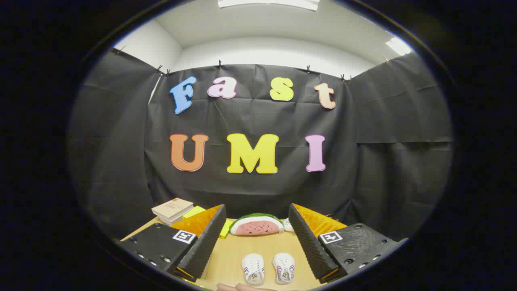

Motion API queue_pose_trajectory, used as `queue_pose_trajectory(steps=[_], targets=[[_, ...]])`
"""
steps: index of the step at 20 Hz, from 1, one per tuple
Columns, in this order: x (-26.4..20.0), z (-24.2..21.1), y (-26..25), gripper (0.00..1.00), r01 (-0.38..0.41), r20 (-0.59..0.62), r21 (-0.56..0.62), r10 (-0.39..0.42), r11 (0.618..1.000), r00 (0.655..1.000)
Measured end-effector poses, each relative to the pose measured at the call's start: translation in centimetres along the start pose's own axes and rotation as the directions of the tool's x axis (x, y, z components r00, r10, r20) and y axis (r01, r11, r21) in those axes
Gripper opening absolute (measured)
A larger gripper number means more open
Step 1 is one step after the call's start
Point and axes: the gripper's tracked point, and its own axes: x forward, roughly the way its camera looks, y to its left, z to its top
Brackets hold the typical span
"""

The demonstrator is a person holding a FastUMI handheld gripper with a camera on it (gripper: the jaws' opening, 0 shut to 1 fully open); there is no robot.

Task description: Open the storage box then place both shoes into the box .Put the left shoe in first, then the right shoe, with the right side of both shoes facing outward in a uniform manner.

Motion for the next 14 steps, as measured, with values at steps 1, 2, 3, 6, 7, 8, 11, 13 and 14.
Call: queue_pose_trajectory(steps=[1, 2, 3, 6, 7, 8, 11, 13, 14], targets=[[0.3, 0.0, 0.0, 0.95, -0.005, -0.003, -0.001, 0.005, 1.0, 1.0], [0.6, -0.1, -0.1, 0.95, -0.009, -0.005, -0.002, 0.009, 1.0, 1.0], [0.8, -0.2, -0.1, 0.95, -0.014, -0.007, -0.004, 0.014, 1.0, 1.0], [1.7, -0.7, -0.5, 0.95, -0.022, -0.019, -0.015, 0.022, 1.0, 1.0], [2.0, -0.9, -0.7, 0.95, -0.022, -0.027, -0.017, 0.022, 1.0, 0.999], [2.4, -1.2, -0.8, 0.95, -0.029, -0.035, -0.015, 0.029, 0.999, 0.999], [3.2, -1.9, -1.8, 0.95, -0.032, -0.049, -0.012, 0.031, 0.999, 0.998], [4.0, -2.7, -2.1, 0.95, -0.036, -0.065, -0.011, 0.036, 0.999, 0.997], [4.5, -3.1, -2.2, 0.95, -0.042, -0.074, -0.012, 0.041, 0.999, 0.996]])
